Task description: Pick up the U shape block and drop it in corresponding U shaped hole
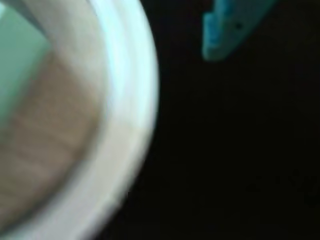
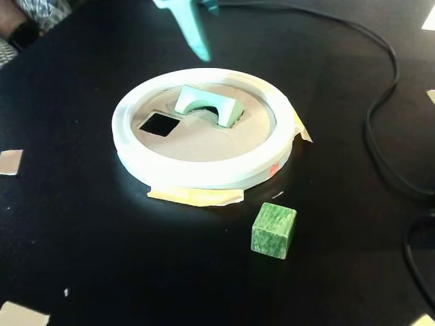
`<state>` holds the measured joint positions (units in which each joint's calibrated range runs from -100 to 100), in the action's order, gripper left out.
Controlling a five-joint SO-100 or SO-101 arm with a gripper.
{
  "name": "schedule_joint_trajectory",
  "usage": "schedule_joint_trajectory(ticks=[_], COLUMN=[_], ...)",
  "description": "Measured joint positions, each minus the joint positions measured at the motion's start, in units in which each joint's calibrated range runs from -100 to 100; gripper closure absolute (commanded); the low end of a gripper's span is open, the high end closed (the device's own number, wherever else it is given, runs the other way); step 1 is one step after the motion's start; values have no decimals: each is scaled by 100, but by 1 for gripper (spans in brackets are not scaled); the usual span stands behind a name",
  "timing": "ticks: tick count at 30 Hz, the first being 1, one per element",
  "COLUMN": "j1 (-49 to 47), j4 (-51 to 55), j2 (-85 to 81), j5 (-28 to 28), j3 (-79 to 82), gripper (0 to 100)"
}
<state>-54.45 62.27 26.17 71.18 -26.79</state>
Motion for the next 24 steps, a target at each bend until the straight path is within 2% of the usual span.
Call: schedule_joint_trajectory(ticks=[3,7,24], j1=[-30,-40,-220], j4=[-844,-1212,-931], j2=[134,169,1150], j5=[5,20,288], j3=[-10,-10,-10], gripper=[11,9,9])
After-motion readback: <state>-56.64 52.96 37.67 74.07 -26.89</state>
